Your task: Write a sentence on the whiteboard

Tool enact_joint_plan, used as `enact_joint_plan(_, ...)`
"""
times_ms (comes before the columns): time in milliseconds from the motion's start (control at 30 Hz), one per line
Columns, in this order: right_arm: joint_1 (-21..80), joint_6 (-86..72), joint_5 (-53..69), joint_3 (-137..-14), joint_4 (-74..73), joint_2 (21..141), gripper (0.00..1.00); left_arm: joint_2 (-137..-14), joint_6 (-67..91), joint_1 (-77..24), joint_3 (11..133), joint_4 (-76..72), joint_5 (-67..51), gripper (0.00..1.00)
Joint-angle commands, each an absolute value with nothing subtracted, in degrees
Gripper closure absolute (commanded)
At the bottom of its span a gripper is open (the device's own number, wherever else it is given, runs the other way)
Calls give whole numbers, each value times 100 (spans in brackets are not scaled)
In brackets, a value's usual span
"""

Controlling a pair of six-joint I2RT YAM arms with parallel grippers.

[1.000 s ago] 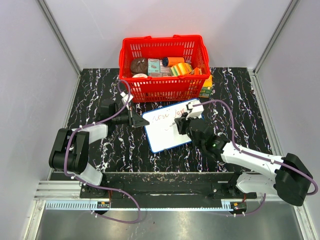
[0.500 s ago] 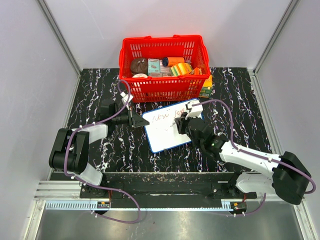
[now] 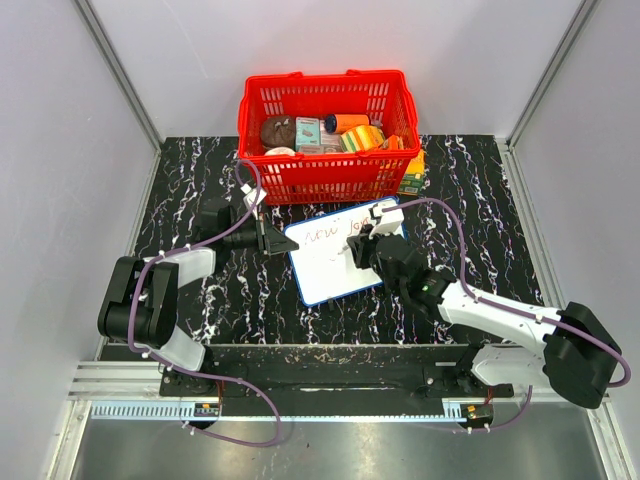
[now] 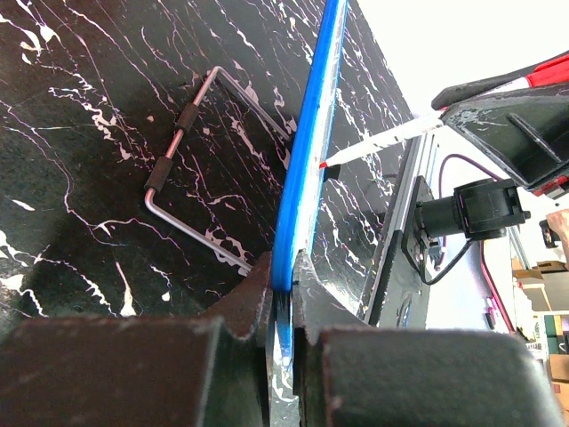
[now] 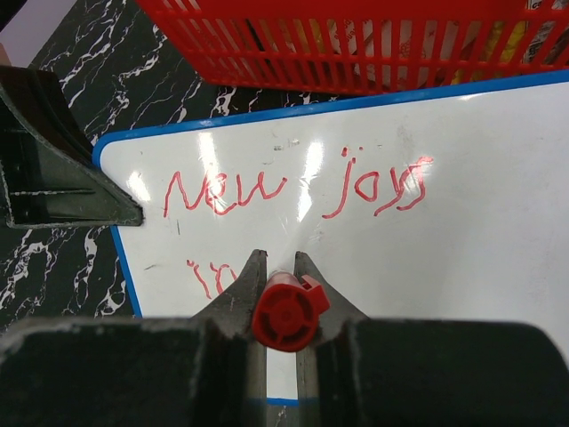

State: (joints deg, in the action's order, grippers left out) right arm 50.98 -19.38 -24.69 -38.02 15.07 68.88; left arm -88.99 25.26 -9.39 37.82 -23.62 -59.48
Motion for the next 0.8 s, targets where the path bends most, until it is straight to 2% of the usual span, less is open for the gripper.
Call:
enact_joint_plan(0,5062,-2012,-2329,-3938,1477,6900,100,-8877,1890,-984,3709,-2408,-5274,100)
enact_joint_plan(767,5054,-1802,-2496,-3867,1178,6794,100,-8868,1890,-993,3709,-2391,-5256,100)
